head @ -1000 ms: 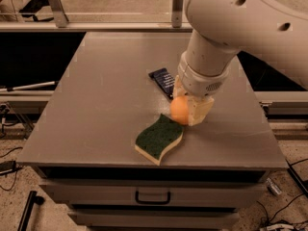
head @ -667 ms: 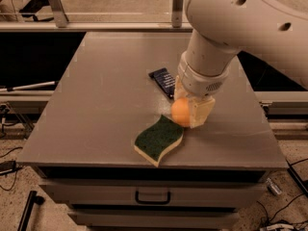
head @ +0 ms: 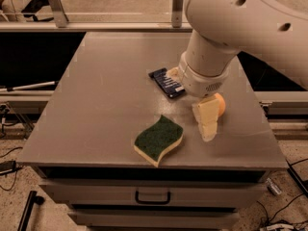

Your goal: Move orange near sponge

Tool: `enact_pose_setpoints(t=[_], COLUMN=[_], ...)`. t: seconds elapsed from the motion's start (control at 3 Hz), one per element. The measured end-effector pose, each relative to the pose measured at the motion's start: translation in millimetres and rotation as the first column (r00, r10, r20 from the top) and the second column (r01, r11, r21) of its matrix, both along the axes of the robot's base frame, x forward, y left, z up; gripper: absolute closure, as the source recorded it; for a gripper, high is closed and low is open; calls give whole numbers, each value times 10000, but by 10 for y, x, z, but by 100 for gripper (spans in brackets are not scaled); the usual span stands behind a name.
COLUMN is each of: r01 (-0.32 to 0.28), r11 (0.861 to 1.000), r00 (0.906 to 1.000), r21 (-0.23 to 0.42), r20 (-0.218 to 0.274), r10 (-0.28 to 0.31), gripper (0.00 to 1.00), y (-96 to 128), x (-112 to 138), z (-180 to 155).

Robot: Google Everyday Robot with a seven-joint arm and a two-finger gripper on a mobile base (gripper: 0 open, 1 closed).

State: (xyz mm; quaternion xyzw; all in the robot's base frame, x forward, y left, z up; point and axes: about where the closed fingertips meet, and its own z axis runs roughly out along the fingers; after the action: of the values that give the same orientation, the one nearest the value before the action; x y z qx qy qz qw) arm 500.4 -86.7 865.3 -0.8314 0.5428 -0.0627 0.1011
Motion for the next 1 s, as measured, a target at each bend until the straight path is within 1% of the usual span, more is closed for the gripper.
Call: enact_pose_setpoints(t=[0.33,0.67,1.0], r01=[136,633,1660], r11=[9992,9914,9591], r00=[9999,9979,9854], r21=[365,1149,2292], r20=[9,71,-21], r10=[-136,-646,-1700], gripper=[0,0,0], y=[-85,-314,-736], x=[17,81,122], z=[5,-22,-150])
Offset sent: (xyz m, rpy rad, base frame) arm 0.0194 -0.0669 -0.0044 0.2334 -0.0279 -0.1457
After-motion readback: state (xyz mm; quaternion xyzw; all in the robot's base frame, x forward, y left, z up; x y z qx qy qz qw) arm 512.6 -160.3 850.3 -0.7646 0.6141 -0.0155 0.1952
